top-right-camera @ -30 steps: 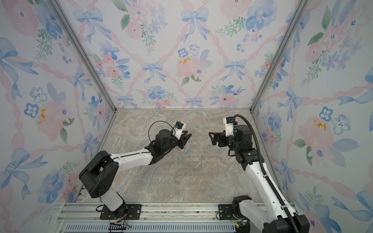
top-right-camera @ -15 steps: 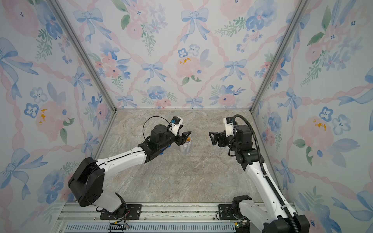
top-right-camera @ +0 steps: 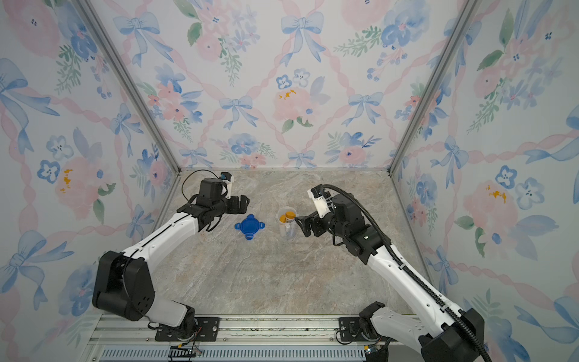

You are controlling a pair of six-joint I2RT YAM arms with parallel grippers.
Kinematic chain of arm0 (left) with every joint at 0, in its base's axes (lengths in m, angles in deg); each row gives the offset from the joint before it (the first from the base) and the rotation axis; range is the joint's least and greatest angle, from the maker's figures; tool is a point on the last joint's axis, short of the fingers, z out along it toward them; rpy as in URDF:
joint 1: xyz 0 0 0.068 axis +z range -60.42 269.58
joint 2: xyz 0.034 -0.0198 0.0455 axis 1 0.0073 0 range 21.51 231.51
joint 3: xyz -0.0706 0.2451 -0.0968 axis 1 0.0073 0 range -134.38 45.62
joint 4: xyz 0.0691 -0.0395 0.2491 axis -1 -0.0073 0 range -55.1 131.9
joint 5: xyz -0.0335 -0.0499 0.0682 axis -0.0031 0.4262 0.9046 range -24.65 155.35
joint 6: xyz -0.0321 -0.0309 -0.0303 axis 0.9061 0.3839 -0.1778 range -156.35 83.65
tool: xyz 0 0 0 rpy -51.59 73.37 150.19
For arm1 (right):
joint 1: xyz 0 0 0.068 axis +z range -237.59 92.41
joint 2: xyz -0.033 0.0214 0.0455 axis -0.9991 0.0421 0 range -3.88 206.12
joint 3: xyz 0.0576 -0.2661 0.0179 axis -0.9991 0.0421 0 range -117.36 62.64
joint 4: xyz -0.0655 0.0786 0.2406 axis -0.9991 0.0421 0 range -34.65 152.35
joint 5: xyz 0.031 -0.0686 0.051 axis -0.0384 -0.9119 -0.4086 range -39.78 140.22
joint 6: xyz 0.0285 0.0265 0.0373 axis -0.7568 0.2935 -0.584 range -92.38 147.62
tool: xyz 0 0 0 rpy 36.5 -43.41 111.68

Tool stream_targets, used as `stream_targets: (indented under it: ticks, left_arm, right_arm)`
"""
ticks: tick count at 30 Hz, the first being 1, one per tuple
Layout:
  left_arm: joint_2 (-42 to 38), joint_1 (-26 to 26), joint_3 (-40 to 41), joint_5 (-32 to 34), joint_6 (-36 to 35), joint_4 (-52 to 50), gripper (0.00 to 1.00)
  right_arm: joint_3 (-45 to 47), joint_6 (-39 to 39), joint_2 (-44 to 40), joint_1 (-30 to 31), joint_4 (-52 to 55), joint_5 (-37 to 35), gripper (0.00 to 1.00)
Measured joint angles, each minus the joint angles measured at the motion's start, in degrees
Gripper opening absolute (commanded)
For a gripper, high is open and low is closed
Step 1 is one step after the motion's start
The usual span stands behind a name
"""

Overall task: Pack away toiletry kits
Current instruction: Pick up the lid from the center of the board.

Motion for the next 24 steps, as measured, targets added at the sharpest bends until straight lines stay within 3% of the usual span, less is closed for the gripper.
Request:
stream_targets:
  ticks: [4,8,17,24]
  left_arm:
    - [7.63,-0.92,-0.28,3.52,-0.59,-5.03,0.98]
    - [10.47,-1.09,-0.72,5.62,-1.2,-8.11,0.96]
    - [11.74,5.42,-0.33,-0.57,0.76,-6.03,0.62]
    - [12.79,7.02,3.32,-7.13,1.73,-2.62,0.54]
  right_arm:
    - [-0.02,0.42,1.49,0.02,0.5,0.26,0.97]
    - [-1.6,0.35,5.18,0.02,1.62,1.88,0.97]
    - [-3.41,0.37,8.09,-0.15,1.49,3.61,0.97]
    - [-3.17,0.37,8.02,-2.08,0.9,4.0,0.97]
